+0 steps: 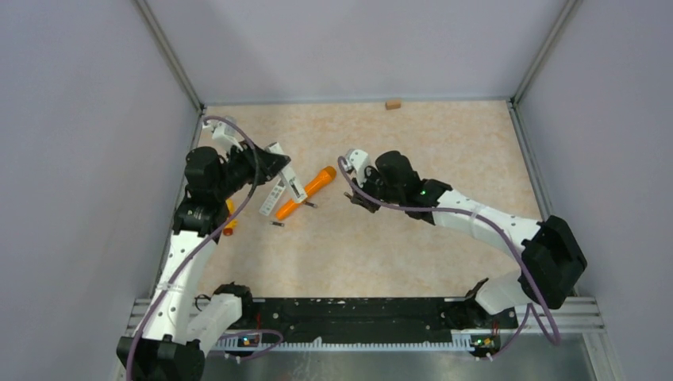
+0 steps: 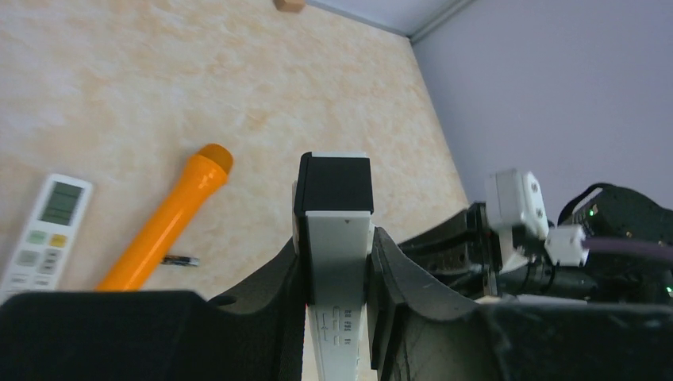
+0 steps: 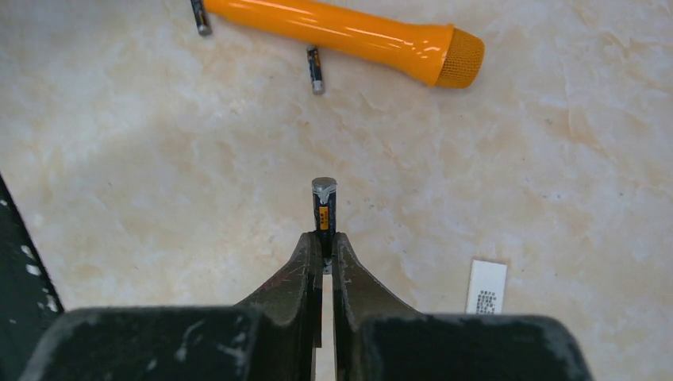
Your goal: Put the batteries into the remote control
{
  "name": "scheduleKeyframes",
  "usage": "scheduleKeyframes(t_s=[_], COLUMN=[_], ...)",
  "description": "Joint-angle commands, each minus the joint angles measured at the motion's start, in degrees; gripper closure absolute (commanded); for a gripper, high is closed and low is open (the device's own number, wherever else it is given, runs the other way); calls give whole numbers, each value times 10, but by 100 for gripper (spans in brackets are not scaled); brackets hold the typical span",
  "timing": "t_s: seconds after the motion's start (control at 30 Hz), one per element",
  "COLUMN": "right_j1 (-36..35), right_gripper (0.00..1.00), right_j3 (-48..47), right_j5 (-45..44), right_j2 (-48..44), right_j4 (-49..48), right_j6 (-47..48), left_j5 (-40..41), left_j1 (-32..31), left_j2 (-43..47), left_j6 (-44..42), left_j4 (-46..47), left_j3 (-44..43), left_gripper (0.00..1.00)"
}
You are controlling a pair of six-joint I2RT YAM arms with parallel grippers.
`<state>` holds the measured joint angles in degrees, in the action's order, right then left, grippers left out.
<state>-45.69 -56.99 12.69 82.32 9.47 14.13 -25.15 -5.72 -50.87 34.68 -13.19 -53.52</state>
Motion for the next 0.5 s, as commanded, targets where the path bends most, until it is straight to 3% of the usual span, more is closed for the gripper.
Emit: scheduleKeyframes(t_s=[0.0, 0.13, 0.27, 0.47], right_j1=[4, 4, 4, -4], right_gripper=[100, 100, 100, 100], right_j3=[-64, -86, -123, -240], right_j5=[-52, -56, -139, -100], right_j2=[-33, -57, -84, -57], right_j4=[45, 90, 150, 267], right_j6=[-193, -262, -330, -370], left_j5=[-127, -201, -230, -163], left_j1=[1, -3, -18, -74], left_j2=[-19, -44, -66, -116], left_j6=[89, 159, 239, 242], left_j4=[113, 220, 350, 327], left_j3=[35, 75, 117, 100], left_gripper=[100, 100, 100, 100])
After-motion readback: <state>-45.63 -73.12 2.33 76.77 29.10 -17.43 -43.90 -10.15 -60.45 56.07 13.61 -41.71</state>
